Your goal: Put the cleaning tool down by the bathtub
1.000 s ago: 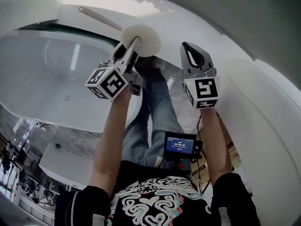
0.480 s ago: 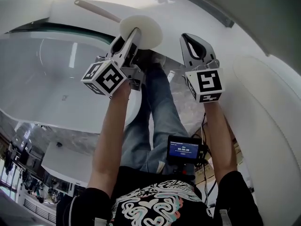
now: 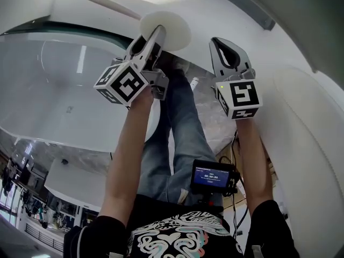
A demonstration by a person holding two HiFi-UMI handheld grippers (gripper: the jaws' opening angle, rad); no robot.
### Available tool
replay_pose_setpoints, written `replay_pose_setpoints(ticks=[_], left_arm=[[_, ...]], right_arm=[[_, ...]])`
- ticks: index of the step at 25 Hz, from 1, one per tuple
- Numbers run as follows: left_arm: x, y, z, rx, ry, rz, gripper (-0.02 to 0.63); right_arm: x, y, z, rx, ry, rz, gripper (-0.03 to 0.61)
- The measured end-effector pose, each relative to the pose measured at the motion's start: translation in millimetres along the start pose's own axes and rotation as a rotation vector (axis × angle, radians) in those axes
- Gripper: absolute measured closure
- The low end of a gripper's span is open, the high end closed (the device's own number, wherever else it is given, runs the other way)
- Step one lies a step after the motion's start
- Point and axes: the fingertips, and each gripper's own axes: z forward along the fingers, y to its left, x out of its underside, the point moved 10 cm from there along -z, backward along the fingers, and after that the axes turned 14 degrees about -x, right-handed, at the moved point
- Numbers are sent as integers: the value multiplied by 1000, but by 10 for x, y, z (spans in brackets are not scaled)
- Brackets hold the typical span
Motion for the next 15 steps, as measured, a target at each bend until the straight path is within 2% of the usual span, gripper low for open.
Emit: replay_pose_setpoints(ticks=[15], left_arm=[[171, 69, 278, -52, 20, -50, 471]], right_arm=[[171, -50, 86, 0, 50, 39, 550]])
